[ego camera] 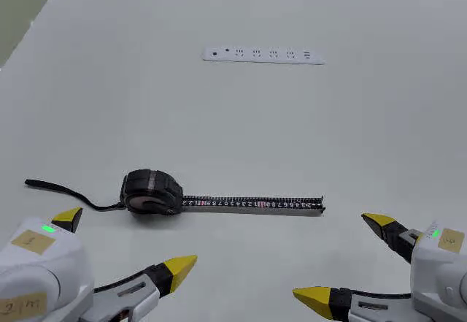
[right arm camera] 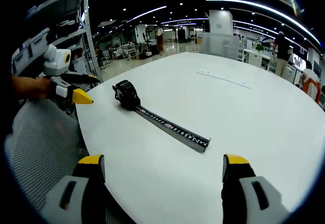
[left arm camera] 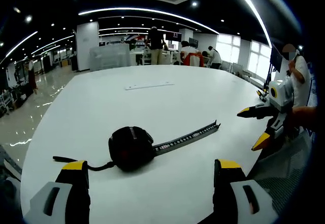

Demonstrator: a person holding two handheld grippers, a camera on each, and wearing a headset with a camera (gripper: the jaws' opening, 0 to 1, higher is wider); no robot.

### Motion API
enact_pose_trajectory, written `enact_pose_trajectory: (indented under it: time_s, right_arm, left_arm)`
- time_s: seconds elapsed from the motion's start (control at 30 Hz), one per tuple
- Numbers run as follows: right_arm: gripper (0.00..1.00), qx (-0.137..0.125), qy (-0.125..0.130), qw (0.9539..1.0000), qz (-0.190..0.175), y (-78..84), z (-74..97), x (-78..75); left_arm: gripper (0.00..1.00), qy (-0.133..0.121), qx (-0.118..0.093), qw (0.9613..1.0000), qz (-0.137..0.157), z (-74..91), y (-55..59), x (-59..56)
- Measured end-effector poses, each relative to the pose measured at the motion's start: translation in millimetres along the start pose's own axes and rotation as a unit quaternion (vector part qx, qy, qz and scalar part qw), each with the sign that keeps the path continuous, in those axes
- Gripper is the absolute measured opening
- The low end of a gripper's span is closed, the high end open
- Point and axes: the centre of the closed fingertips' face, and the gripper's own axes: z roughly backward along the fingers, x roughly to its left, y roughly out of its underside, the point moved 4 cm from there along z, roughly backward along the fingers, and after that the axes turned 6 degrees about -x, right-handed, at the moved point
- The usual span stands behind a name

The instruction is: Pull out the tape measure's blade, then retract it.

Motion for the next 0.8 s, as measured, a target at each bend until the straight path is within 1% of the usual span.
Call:
enact_pose_trajectory:
  time_s: [0.1,0.13,0.23,0.33,0.4,0.5,0.53,0.67,0.8]
  right_arm:
    - [0.98,-0.003,-0.006,1.0,0.003,0.2,-1.7,-4.2]
    - [0.97,-0.004,-0.007,1.0,0.002,0.2,-2.3,-5.4]
    - [0.97,-0.004,-0.013,0.9999,0.003,1.2,-4.4,-8.4]
    - [0.96,-0.004,-0.02,0.9998,0.008,4.1,-7.7,-12.7]
    - [0.95,-0.007,-0.025,0.9996,0.009,3.9,-8.9,-14.6]
    - [0.91,-0.022,-0.041,0.9989,0.011,2.8,-12.1,-18.6]
    - [0.91,-0.023,-0.042,0.9988,0.012,2.9,-12.7,-19.7]
    - [0.88,-0.025,-0.056,0.9977,0.027,4.2,-15.9,-24.4]
    - [0.85,-0.025,-0.071,0.9959,0.051,6.8,-20.2,-30.4]
  left_arm:
    - [1.0,-0.018,-0.004,0.9998,-0.004,-2.4,1.0,3.3]
    - [1.0,-0.02,-0.005,0.9998,-0.003,-3.2,1.2,3.7]
    - [1.0,-0.029,-0.002,0.9996,0.007,-5.8,2.9,5.8]
    - [1.0,-0.044,-0.002,0.9989,0.016,-8.2,3.2,9.3]
    - [1.0,-0.051,-0.004,0.9985,0.018,-9.6,2.4,11.3]
    - [1.0,-0.065,-0.008,0.9975,0.027,-13.6,1.0,14.1]
    - [1.0,-0.067,-0.009,0.9973,0.028,-14.4,0.7,14.3]
    - [1.0,-0.078,-0.013,0.9963,0.034,-19.9,-1.1,14.9]
    - [1.0,-0.085,-0.009,0.9956,0.038,-28.6,0.2,16.0]
